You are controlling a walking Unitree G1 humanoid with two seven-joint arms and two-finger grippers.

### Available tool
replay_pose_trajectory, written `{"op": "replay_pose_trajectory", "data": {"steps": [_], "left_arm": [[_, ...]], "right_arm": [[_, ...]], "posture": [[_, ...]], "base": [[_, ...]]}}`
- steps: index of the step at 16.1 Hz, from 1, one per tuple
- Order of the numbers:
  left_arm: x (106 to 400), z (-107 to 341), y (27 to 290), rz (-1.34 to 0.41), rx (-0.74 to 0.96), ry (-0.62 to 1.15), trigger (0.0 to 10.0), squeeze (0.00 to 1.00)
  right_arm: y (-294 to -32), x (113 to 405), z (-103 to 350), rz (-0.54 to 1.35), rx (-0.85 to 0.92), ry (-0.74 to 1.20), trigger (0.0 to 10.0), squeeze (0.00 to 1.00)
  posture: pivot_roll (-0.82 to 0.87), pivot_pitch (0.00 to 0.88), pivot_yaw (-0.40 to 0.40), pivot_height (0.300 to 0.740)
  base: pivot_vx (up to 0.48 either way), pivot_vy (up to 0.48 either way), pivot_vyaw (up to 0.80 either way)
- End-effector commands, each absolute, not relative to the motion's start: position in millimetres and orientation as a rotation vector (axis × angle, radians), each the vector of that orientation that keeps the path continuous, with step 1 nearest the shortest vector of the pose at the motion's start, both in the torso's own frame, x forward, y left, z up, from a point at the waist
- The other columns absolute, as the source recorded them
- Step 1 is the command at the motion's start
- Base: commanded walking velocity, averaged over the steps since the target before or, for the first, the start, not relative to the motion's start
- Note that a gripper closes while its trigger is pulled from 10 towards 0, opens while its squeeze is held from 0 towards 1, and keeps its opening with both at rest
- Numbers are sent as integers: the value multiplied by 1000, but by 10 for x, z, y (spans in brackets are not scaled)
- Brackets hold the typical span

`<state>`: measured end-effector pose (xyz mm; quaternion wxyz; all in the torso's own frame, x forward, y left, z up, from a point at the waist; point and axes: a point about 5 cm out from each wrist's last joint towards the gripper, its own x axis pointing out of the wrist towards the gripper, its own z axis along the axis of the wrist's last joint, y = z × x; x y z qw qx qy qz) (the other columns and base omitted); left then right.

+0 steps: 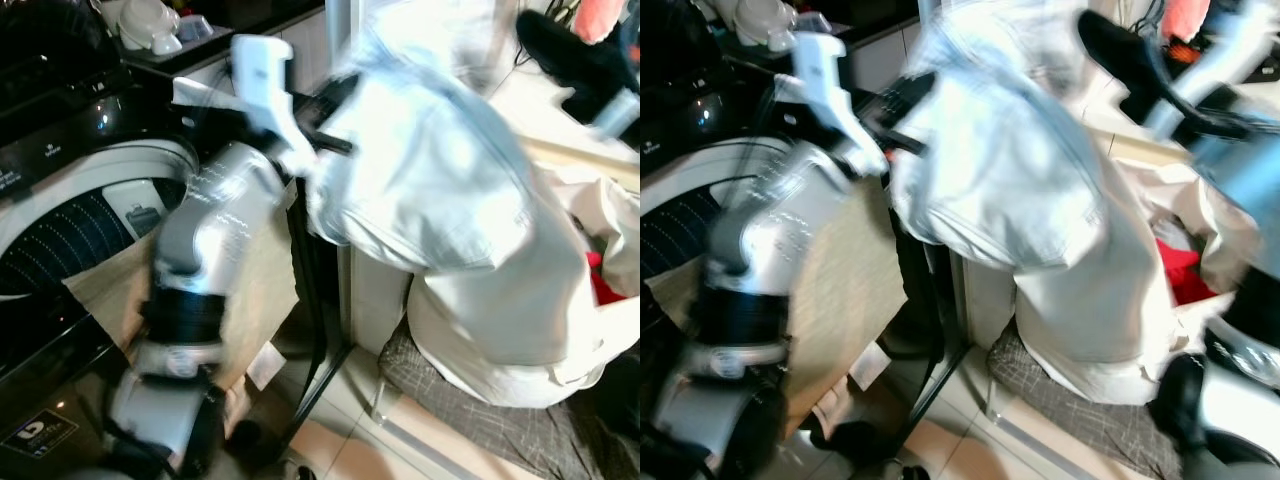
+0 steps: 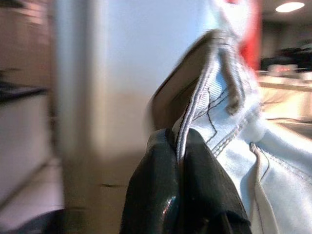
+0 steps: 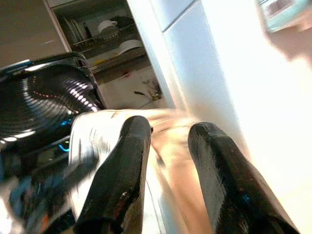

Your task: Clothes washing

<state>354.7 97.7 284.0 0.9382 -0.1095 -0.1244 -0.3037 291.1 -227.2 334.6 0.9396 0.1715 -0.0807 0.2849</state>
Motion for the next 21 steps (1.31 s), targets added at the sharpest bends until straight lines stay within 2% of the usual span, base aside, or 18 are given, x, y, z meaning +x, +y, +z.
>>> {"op": "replay_pose_trajectory", "data": {"steps": [1,2,3,4,5,7,8,9,10,12,14,17,19,21], "left_arm": [[3597,3034,1182,-526,-211,-330,0,0],[3723,3183,1456,-398,-184,-356,0,0],[3817,3257,1604,-319,-148,-358,0,0],[3885,3291,1673,-279,-113,-352,0,0],[4058,3443,1845,-138,22,-335,0,0],[4100,3783,1971,-18,149,-374,0,0],[3929,4497,2078,145,316,-536,0,0],[3745,4908,2120,278,473,-644,0,0],[3595,5170,2144,373,584,-719,0,0],[3465,5361,2172,480,723,-766,0,0],[3553,5167,2382,595,913,-626,0,0],[3688,4732,2722,668,1020,-425,0,0],[3913,4119,2775,557,1087,-217,0,0],[4031,3697,2735,444,1035,-84,0,0]], "right_arm": [[-2256,2804,3417,625,312,-204,10000,0],[-2281,2673,3403,659,270,-210,10000,0],[-2283,2623,3367,674,259,-194,10000,0],[-2276,2616,3328,676,255,-176,10000,0],[-2239,2660,3211,654,245,-128,10000,0],[-2206,2719,3143,628,221,-100,10000,0],[-2160,2781,3109,609,201,-94,10000,0],[-2129,2800,3109,602,198,-98,10000,0],[-2103,2800,3112,601,198,-102,10000,0],[-2066,2785,3112,603,197,-107,10000,0],[-2014,2739,3055,604,201,-101,10000,0],[-1925,2699,2968,630,206,-73,10000,0],[-1790,2728,2891,675,211,-35,10000,0],[-1671,2754,2831,702,223,-11,10000,0]], "posture": [[-133,0,161,740],[-130,0,159,740],[-120,0,152,740],[-117,0,149,740],[-113,0,145,740],[-111,0,146,740],[-118,0,171,740],[-125,0,186,740],[-132,0,200,740],[-140,0,210,740],[-154,0,213,740],[-164,0,198,740],[-158,0,170,740],[-158,0,163,740]], "base": [[0,0,0],[0,0,0],[0,0,0],[0,0,0],[0,0,0],[0,0,0],[0,0,0],[0,0,0],[0,0,0],[0,0,0],[0,0,0],[0,0,0],[0,0,0],[0,0,0]]}}
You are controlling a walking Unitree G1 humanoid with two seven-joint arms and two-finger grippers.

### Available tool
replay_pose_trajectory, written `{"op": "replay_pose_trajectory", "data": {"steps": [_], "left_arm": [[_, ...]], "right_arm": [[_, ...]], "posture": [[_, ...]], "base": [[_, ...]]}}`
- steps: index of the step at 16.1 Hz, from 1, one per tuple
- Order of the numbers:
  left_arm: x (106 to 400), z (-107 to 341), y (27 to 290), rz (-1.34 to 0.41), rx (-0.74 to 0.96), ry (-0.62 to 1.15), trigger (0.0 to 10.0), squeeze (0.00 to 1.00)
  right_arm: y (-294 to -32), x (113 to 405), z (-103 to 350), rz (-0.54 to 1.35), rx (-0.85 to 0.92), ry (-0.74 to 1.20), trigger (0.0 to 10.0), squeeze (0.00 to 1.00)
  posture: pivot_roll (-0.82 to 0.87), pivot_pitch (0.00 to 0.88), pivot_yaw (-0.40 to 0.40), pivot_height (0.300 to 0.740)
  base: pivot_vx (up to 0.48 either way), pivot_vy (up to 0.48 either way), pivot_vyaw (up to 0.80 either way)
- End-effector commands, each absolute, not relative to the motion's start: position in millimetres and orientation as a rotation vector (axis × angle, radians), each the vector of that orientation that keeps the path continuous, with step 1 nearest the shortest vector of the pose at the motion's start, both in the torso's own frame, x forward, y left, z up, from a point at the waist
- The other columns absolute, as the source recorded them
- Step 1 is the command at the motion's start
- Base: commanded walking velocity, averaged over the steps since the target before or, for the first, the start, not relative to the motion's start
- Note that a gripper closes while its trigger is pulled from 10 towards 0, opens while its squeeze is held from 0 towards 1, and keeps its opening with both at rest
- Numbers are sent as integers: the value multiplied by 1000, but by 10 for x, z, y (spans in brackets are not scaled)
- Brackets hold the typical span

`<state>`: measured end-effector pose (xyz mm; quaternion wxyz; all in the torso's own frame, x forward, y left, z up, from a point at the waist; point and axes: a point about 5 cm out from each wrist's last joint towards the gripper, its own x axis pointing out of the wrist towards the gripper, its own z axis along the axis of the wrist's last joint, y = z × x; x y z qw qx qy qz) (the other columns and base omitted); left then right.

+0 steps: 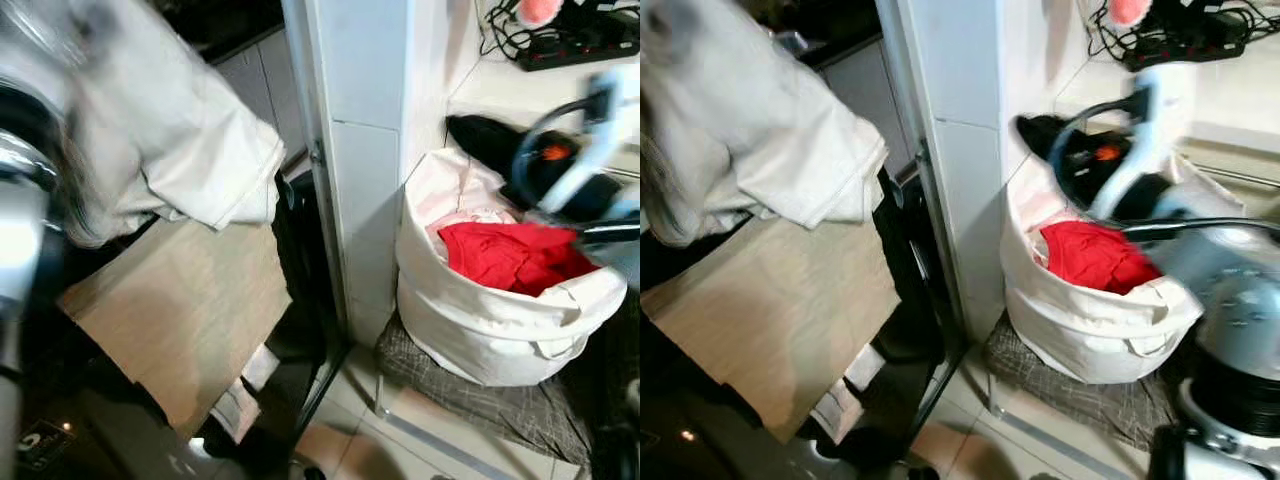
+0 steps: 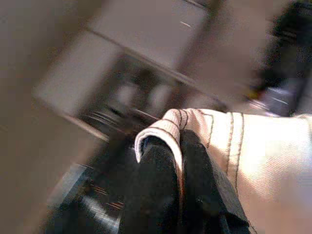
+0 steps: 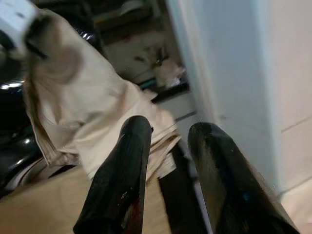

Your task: Clothes washing

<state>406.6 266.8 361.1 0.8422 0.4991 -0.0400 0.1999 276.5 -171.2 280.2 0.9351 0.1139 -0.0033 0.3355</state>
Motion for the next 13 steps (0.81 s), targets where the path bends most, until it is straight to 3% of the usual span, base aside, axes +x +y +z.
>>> {"op": "replay_pose_trajectory", "data": {"steps": [1,2,3,4,6,7,13], "left_arm": [[4092,3288,2716,357,927,49,0,0],[4112,2898,2684,282,729,173,0,0],[4112,2605,2616,248,397,240,7765,0],[4107,2472,2573,236,247,274,10000,0],[4070,2175,2519,233,92,344,10000,0],[4043,2086,2549,263,71,357,10000,1000],[4029,2221,2700,340,-6,274,10000,1000]], "right_arm": [[-1562,2753,2777,730,222,10,10000,0],[-1500,2753,2740,743,222,26,10000,0],[-1463,2753,2713,750,231,39,10000,0],[-1443,2752,2697,753,232,46,10000,0],[-1384,2742,2654,758,229,60,10000,0],[-1369,2736,2639,754,228,64,10000,0],[-1375,2769,2641,733,222,63,10000,0]], "posture": [[-158,0,158,740],[-159,0,159,740],[-162,0,162,740],[-166,0,168,740],[-173,0,174,740],[-175,0,177,740],[-169,0,171,740]], "base": [[0,0,0],[0,0,0],[0,0,0],[0,0,0],[0,0,0],[0,0,0],[0,0,0]]}}
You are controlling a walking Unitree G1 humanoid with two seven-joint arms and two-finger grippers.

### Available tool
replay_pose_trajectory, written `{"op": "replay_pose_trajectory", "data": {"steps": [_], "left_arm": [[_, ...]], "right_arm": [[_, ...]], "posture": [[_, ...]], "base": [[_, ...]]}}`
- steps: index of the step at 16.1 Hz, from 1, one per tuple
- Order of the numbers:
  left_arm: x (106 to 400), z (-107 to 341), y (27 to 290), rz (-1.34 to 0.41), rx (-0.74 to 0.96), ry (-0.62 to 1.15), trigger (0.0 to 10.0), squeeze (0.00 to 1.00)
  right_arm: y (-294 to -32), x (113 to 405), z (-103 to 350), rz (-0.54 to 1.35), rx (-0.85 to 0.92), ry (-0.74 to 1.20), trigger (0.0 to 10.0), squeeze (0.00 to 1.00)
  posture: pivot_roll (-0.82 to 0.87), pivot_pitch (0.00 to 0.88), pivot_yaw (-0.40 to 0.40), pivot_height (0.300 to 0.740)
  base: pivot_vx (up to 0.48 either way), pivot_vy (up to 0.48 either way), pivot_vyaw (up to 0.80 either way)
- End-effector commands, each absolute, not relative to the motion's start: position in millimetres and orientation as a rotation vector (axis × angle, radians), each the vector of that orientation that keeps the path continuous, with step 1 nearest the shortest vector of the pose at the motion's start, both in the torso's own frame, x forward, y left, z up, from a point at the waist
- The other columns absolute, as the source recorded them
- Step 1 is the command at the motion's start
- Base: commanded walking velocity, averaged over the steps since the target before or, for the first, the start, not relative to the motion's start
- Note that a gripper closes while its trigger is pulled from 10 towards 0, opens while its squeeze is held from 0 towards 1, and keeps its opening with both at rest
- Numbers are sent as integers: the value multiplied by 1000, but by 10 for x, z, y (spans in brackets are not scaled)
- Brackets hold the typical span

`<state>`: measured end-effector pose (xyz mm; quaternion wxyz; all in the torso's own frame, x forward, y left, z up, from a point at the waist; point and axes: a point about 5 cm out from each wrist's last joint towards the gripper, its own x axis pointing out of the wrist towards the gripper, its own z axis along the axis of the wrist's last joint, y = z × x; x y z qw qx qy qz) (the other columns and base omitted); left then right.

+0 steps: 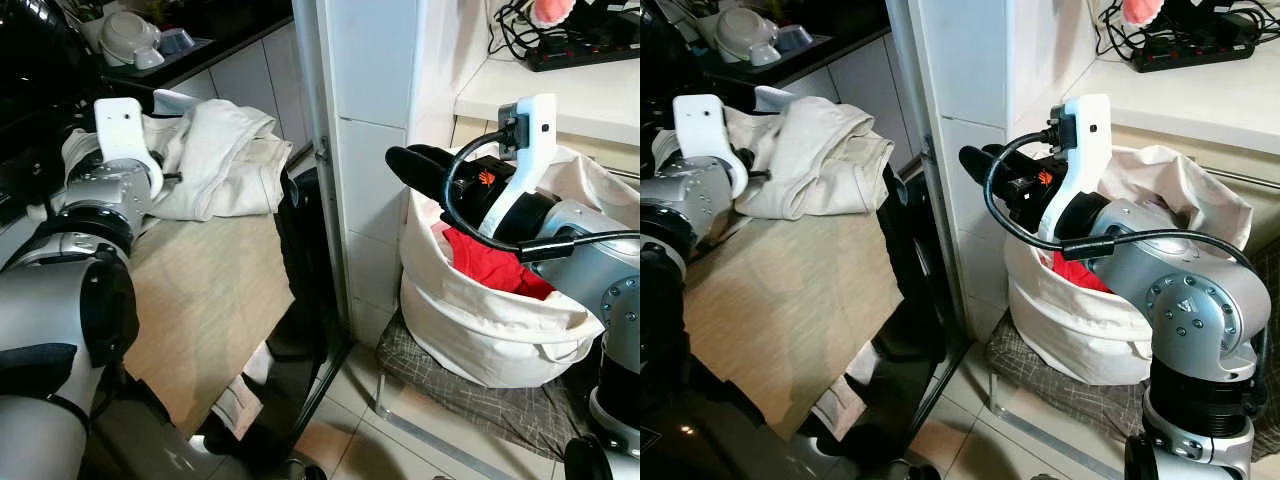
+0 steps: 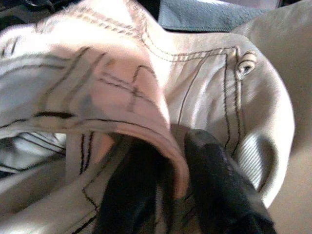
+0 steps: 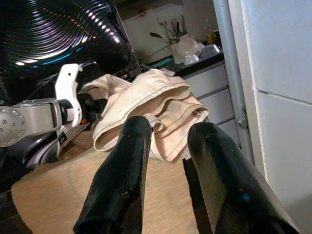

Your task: Clothes washing

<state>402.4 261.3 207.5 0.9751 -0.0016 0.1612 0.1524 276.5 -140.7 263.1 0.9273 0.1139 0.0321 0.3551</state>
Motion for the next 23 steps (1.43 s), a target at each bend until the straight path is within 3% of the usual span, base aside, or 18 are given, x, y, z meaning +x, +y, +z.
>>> {"op": "replay_pose_trajectory", "data": {"steps": [1,5,6,7,8,9,10,11,12,13,14,15,16,17,18,21,23], "left_arm": [[4038,2331,2734,354,23,237,10000,1000],[4084,2755,2750,379,118,68,10000,1000],[4108,2844,2694,345,98,35,10000,0],[4131,2895,2626,301,116,20,10000,0],[4201,2989,2373,142,165,1,10000,0],[4210,2996,2331,116,169,1,10000,0],[4251,2952,2023,-125,125,27,10000,0],[4261,2920,1826,-259,118,35,10000,0],[4265,2915,1804,-255,143,29,10000,0],[4274,2919,1918,-82,301,17,10000,0],[4227,2947,2266,202,374,36,10000,0],[4214,2963,2327,235,352,34,10000,0],[4181,3006,2455,291,446,32,10000,0],[4123,2981,2652,340,667,115,10000,0],[4086,2935,2755,342,753,193,10000,0],[4026,2800,2855,324,775,386,10000,0],[4023,2747,2832,254,891,465,10000,0]], "right_arm": [[-1383,2785,2658,727,219,57,10000,0],[-1438,2844,2733,695,202,27,10000,0],[-1449,2853,2747,689,198,22,10000,0],[-1458,2858,2755,686,193,19,10000,0],[-1484,2872,2770,673,175,16,10000,0],[-1487,2875,2771,670,172,15,10000,0],[-1500,2881,2770,660,158,15,10000,0],[-1508,2881,2764,653,154,15,10000,0],[-1508,2877,2758,652,154,15,10000,0],[-1511,2865,2746,650,150,17,10000,0],[-1523,2853,2734,646,147,23,10000,0],[-1526,2852,2732,644,146,24,10000,0],[-1531,2852,2728,642,145,26,10000,0],[-1529,2855,2721,645,145,32,10000,0],[-1524,2855,2713,649,141,38,10000,0],[-1517,2853,2700,652,134,48,10000,0],[-1504,2864,2680,653,138,60,10000,0]], "posture": [[-168,0,170,740],[-171,0,174,740],[-171,0,175,740],[-172,0,177,740],[-175,0,184,740],[-175,0,184,740],[-180,0,191,740],[-184,0,197,740],[-186,0,197,740],[-190,0,199,740],[-193,0,199,740],[-193,0,198,740],[-191,0,197,740],[-190,0,196,740],[-188,0,194,740],[-181,0,189,740],[-179,0,188,740]], "base": [[0,0,0],[0,0,0],[0,0,0],[0,0,0],[0,0,0],[0,0,0],[0,0,0],[0,0,0],[0,0,0],[0,0,0],[0,0,0],[0,0,0],[0,0,0],[0,0,0],[0,0,0],[0,0,0],[0,0,0]]}}
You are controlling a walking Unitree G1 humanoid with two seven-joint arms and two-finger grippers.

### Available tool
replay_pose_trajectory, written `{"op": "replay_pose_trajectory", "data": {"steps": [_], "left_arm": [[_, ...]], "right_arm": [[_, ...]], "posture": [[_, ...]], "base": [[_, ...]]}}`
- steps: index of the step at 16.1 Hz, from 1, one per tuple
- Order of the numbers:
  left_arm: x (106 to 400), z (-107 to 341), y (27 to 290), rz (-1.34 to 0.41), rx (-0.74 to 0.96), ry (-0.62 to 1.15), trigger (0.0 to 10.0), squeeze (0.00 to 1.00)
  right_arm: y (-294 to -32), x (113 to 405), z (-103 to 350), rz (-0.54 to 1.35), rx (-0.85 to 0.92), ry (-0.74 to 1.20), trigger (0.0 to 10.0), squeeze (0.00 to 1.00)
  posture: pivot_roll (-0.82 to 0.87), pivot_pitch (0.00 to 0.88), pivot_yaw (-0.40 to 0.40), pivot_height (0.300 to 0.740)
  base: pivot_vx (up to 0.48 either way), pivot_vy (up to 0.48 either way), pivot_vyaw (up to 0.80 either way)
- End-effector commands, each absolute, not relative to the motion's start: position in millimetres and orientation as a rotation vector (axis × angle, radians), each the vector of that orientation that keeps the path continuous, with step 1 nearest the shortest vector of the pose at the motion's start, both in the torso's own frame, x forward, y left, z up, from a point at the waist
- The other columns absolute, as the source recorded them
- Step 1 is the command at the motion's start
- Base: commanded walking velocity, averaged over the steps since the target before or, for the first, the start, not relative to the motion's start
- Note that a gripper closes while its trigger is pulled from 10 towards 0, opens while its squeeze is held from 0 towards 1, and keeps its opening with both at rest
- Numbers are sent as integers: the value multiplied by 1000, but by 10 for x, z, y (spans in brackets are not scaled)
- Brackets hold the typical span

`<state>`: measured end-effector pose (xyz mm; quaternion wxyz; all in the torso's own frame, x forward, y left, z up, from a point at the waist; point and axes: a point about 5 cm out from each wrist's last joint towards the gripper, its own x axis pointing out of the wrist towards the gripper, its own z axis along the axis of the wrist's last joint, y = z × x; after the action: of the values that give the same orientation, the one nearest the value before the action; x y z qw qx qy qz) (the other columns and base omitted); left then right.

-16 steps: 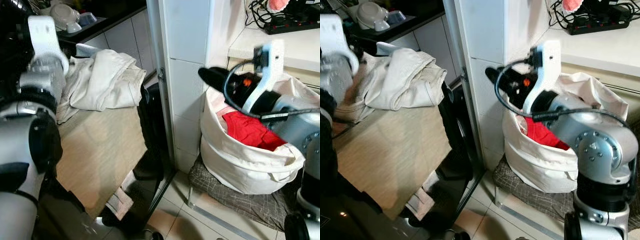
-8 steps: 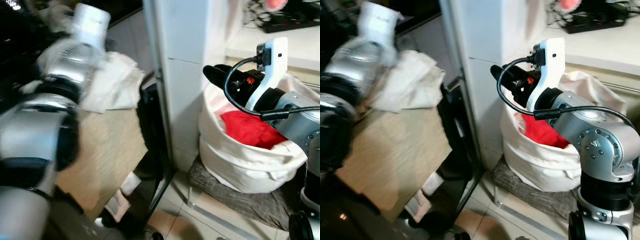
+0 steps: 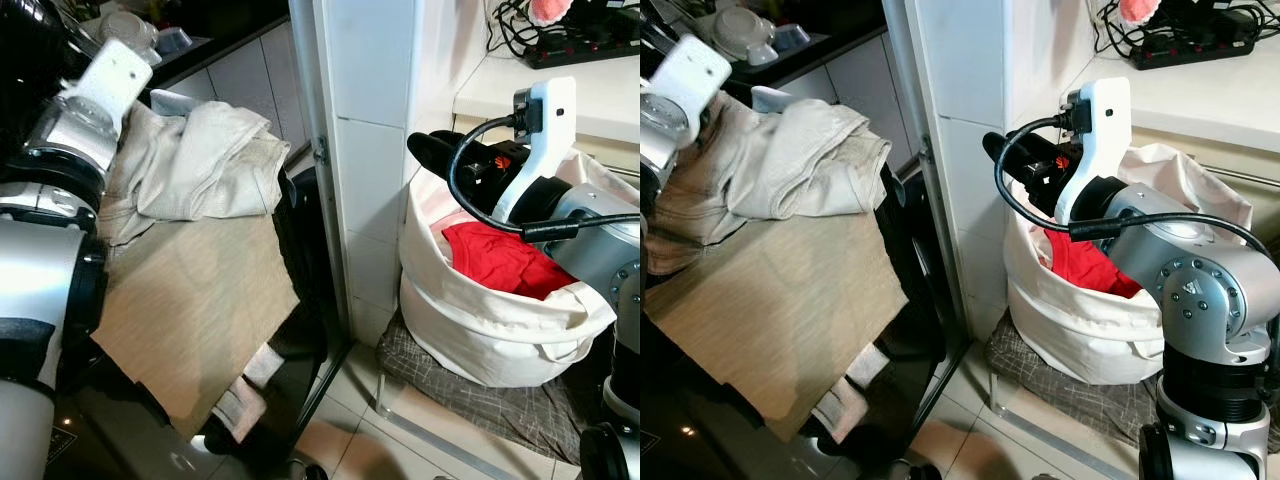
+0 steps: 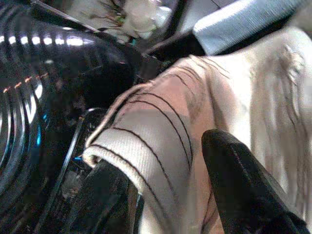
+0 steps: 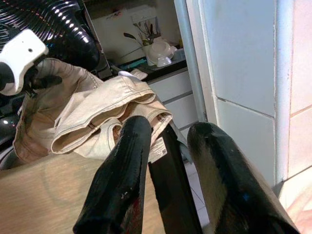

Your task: Clothes washing

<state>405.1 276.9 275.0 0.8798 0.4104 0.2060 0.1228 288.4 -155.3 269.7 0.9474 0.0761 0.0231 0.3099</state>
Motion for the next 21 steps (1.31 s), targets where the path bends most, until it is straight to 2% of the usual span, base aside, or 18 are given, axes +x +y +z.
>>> {"op": "replay_pose_trajectory", "data": {"steps": [1,2,4,5,7,8,9,10,12,14,15,16,17,19,21], "left_arm": [[4035,2817,2836,293,952,415,10000,0],[4042,2886,2831,317,853,363,10000,0],[4139,3161,2550,180,459,170,10000,0],[4154,3239,2487,150,385,123,10000,0],[4143,3222,2538,228,518,142,10000,0],[4128,3206,2611,305,446,14,10000,0],[4115,3195,2648,337,261,-54,10000,0],[4093,3070,2720,375,250,-43,10000,0],[4058,2721,2753,385,45,-80,10000,0],[3955,2458,2847,521,159,-104,10000,0],[3932,2405,2859,535,189,-109,10000,0],[3918,2306,2837,461,244,-88,10000,0],[3870,2199,2904,485,259,-39,10000,1000],[3816,2093,2947,508,288,-12,10000,1000],[3808,2113,2880,491,278,-66,10000,1000]], "right_arm": [[-1496,2865,2676,655,137,63,10000,0],[-1496,2863,2682,656,136,61,10000,0],[-1535,2850,2711,649,136,51,10000,0],[-1547,2851,2715,644,135,49,10000,0],[-1569,2860,2722,625,134,48,10000,0],[-1566,2849,2720,623,141,51,10000,0],[-1561,2835,2712,629,143,56,10000,0],[-1559,2823,2692,637,144,68,10000,0],[-1548,2824,2653,651,150,92,10000,0],[-1502,2837,2641,679,158,109,10000,0],[-1493,2840,2641,688,160,112,10000,0],[-1475,2855,2642,703,162,119,10000,0],[-1456,2873,2632,714,163,129,10000,0],[-1415,2889,2607,733,171,139,10000,0],[-1375,2896,2583,750,180,147,10000,0]], "posture": [[-181,0,190,740],[-183,0,192,740],[-187,0,202,740],[-187,0,202,740],[-195,0,209,740],[-195,0,200,740],[-186,0,183,740],[-176,0,171,740],[-158,0,131,740],[-149,0,108,740],[-136,0,93,740],[-124,0,77,740],[-103,0,61,740],[-78,0,47,740],[-65,0,41,740]], "base": [[0,0,0],[0,0,0],[0,0,0],[0,0,0],[0,0,0],[0,0,0],[0,0,0],[0,0,0],[0,0,0],[0,0,0],[0,0,0],[0,0,0],[0,0,0],[0,0,0],[0,0,0]]}}
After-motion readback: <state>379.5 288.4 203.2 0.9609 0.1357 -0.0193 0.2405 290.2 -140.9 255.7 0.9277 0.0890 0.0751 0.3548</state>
